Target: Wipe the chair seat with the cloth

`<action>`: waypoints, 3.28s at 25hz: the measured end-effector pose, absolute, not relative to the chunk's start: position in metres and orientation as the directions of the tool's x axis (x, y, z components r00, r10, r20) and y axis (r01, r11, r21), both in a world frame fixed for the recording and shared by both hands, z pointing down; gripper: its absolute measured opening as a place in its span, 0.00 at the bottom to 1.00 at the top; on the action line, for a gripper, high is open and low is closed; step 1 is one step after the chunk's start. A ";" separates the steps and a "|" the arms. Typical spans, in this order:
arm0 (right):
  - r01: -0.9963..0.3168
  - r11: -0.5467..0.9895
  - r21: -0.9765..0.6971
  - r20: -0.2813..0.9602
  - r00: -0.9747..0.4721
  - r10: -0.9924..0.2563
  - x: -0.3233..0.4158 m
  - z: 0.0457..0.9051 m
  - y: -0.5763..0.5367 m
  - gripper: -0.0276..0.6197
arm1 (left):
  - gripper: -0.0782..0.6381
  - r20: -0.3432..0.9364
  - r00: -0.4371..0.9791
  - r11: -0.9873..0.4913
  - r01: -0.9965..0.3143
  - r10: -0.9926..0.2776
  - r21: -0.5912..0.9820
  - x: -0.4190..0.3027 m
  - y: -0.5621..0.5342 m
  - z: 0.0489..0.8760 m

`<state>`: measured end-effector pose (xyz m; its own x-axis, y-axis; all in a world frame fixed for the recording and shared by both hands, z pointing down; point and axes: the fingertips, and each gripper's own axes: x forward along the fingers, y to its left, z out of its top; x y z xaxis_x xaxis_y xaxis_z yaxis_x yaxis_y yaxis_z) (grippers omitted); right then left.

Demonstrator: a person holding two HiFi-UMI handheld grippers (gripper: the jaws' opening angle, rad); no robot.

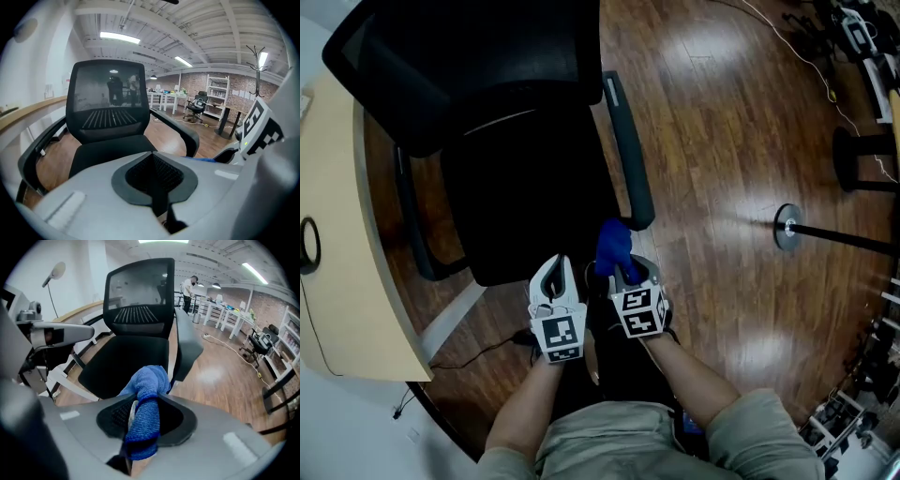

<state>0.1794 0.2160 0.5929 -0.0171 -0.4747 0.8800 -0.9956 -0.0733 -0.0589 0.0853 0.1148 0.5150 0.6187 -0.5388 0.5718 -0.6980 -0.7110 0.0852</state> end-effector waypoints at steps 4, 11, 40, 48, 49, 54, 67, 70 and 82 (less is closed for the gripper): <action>-0.997 0.045 -0.067 0.832 -0.080 -0.549 0.163 0.532 0.199 0.20 | 0.12 0.556 0.600 -0.669 -0.736 -0.575 0.102 0.069 0.110 0.469; -0.977 0.210 -0.026 0.700 -0.168 -0.694 0.136 0.423 0.148 0.20 | 0.12 0.519 0.500 -0.530 -0.842 -0.693 0.102 0.012 0.107 0.394; -0.573 0.819 -0.033 0.605 -0.663 -0.440 -0.414 0.324 0.085 0.20 | 0.12 0.417 0.032 -0.016 -0.999 -0.908 0.042 -0.475 0.118 0.271; -0.580 0.815 -0.019 0.655 -0.623 -0.428 -0.465 0.359 0.058 0.21 | 0.12 0.430 0.033 -0.008 -0.998 -0.902 0.060 -0.517 0.106 0.282; -0.579 0.815 -0.017 0.664 -0.616 -0.424 -0.468 0.364 0.057 0.21 | 0.12 0.433 0.036 -0.011 -0.998 -0.901 0.060 -0.520 0.104 0.283; -0.594 0.804 -0.019 0.690 -0.590 -0.419 -0.471 0.384 0.055 0.21 | 0.12 0.434 0.049 -0.022 -0.997 -0.900 0.068 -0.528 0.095 0.288; -0.673 0.738 -0.041 0.615 -0.600 -0.513 -0.391 0.311 0.062 0.33 | 0.12 0.364 0.260 -0.221 -0.964 -0.894 0.148 -0.455 0.065 0.264; -0.751 0.660 -0.016 0.559 -0.554 -0.617 -0.345 0.280 0.062 0.28 | 0.12 0.327 0.339 -0.310 -0.940 -0.882 0.139 -0.422 0.058 0.245; -0.954 0.301 0.004 0.336 -0.282 -0.899 -0.162 0.183 0.164 0.04 | 0.11 0.215 0.634 -0.608 -0.774 -0.743 0.179 -0.248 0.121 0.175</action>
